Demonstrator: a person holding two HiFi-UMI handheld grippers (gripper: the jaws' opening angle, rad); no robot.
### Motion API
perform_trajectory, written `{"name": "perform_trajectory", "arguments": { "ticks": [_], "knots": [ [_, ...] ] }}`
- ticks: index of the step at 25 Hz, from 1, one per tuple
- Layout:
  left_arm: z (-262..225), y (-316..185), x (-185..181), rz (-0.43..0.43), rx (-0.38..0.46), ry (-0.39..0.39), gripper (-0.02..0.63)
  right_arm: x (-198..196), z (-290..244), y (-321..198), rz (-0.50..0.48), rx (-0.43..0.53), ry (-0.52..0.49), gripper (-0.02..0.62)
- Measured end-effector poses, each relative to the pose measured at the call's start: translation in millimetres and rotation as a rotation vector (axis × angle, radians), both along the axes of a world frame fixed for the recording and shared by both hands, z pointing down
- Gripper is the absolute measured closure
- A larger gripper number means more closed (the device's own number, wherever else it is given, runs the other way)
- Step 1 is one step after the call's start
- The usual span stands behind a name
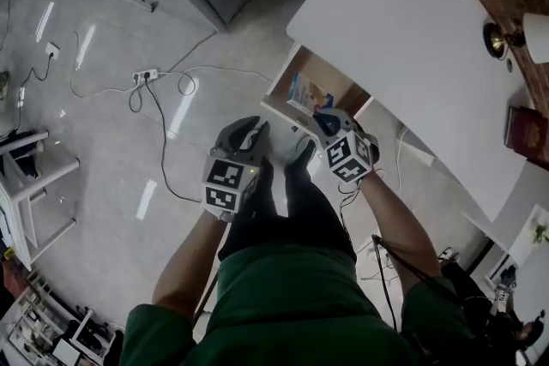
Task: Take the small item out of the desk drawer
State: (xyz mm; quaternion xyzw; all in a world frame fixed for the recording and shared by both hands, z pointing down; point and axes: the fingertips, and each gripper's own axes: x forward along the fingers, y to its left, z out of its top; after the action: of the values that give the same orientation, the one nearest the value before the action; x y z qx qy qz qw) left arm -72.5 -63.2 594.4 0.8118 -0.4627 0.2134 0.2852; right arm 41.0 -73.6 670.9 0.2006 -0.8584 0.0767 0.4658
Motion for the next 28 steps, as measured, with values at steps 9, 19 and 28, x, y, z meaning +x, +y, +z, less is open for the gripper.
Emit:
{"name": "perform_trajectory", "arguments": {
  "ticks": [9,19,28],
  "knots": [
    [-44.4,-8.8,-1.9,-0.003,0.061,-0.004,0.54,5.9,-83.9,-19.8,0.045,0.122,-0.052,0.574],
    [-81.4,-18.3,-11.2,-0.02,0.122,-0.017,0.54,21.1,-123.9,-61.9,0.081,0.214,-0.019,0.575],
    [-92.6,-12.3,-26.0,-0.062,0.107,-0.032,0.54,45.9,-92.7,-106.1,0.106,0.188,0.114,0.575]
  ]
}}
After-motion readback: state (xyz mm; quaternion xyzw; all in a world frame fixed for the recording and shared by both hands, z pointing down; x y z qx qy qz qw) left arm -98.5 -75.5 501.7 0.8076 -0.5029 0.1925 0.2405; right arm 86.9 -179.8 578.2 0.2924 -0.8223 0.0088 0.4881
